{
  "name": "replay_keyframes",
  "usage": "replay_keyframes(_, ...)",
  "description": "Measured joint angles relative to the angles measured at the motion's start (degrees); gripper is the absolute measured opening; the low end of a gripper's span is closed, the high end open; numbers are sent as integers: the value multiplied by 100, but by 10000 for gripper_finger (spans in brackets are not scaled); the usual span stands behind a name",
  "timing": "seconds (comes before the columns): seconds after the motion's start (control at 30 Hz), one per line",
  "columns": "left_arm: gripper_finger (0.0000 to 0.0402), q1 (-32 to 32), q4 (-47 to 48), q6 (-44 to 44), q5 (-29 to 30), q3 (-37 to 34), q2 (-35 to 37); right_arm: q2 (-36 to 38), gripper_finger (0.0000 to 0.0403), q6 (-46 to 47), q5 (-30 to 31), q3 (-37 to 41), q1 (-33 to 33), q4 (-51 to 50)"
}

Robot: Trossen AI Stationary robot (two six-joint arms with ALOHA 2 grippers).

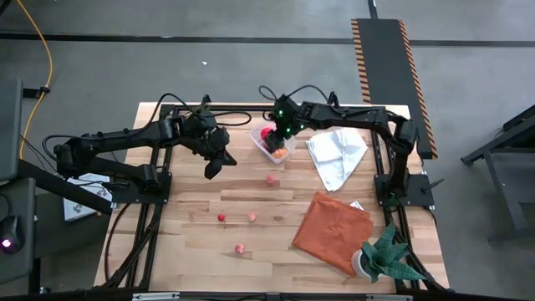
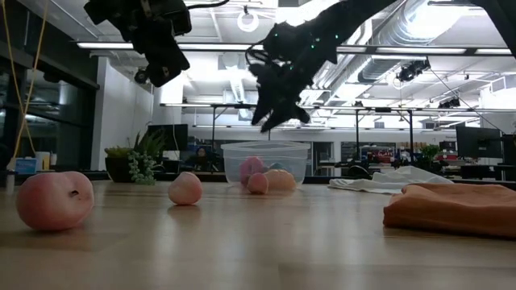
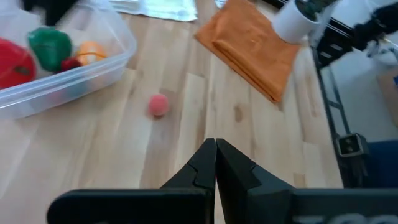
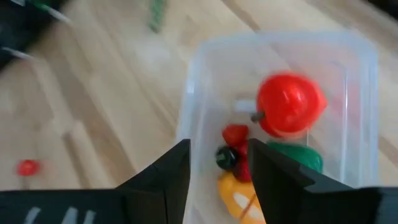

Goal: Pick and placing Produce into tupperware
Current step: Put the bottom pink peach into the transparent bin

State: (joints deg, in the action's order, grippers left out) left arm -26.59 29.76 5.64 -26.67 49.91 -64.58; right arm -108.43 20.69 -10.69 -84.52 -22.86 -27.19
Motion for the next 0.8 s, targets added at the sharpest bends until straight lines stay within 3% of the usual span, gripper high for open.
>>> replay_keyframes(0.37,1,-2,85,-389,-703,0,0,221,144,-1056,-177,-797,358,-1925)
replay_keyframes(0.57,1,0,528,-704,-1087,0,0,616,144,-1130,-152,-666,720,-2371)
replay_keyframes(0.8,1,2,1668,-1504,-1340,0,2,1072,144,-695,294,-263,1242,-2429)
